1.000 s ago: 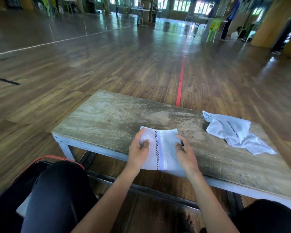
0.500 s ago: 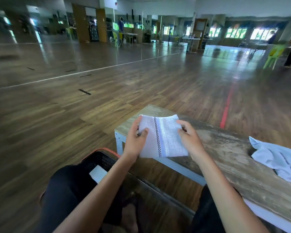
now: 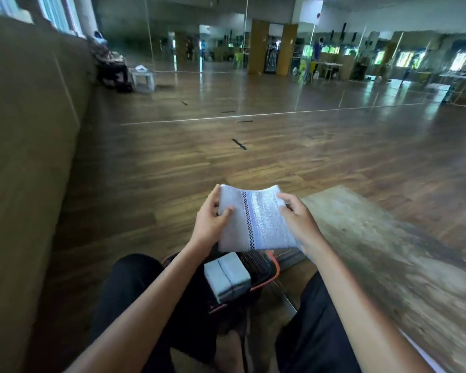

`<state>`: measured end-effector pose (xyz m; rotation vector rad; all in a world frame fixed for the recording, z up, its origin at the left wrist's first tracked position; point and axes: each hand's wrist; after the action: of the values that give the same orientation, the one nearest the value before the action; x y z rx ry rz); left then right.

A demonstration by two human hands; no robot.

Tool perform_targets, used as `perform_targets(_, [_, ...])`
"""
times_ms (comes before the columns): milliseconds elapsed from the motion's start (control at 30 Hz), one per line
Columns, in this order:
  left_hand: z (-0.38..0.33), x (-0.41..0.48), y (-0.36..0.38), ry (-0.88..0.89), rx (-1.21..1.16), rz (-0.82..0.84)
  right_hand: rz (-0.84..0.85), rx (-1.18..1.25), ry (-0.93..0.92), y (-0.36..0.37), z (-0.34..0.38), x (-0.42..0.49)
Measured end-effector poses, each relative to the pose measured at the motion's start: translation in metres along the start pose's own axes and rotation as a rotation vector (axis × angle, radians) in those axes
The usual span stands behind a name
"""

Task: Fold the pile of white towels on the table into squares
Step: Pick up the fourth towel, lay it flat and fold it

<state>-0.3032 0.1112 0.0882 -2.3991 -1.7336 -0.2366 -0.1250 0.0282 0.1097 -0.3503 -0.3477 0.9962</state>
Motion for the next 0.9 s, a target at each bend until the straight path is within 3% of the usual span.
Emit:
perform_targets(133, [0.028,0.008,-0.013,-0.082,0.009,-0.056,0.101,-0.078,-0.013,0.034,-0.024,0.027])
perform_targets(400, [0.154,0.033,-0.01,-0.369,0.036,-0.093,0.297,-0.09,0.187,0.112,-0.123,0.096])
perform_targets(900, [0.398,0.087,0.034,-0.743,-0.054,-0.325,0.413,-0.176,0.383,0.235,-0.322,0.198])
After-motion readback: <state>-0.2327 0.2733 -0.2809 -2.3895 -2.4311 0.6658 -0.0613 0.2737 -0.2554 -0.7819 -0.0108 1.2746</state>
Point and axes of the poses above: each hand's wrist, its own x-axis towards the middle knuckle, its own y-axis out of the palm, z = x × y, and after that the axes turned 3 degrees about -x, right-handed
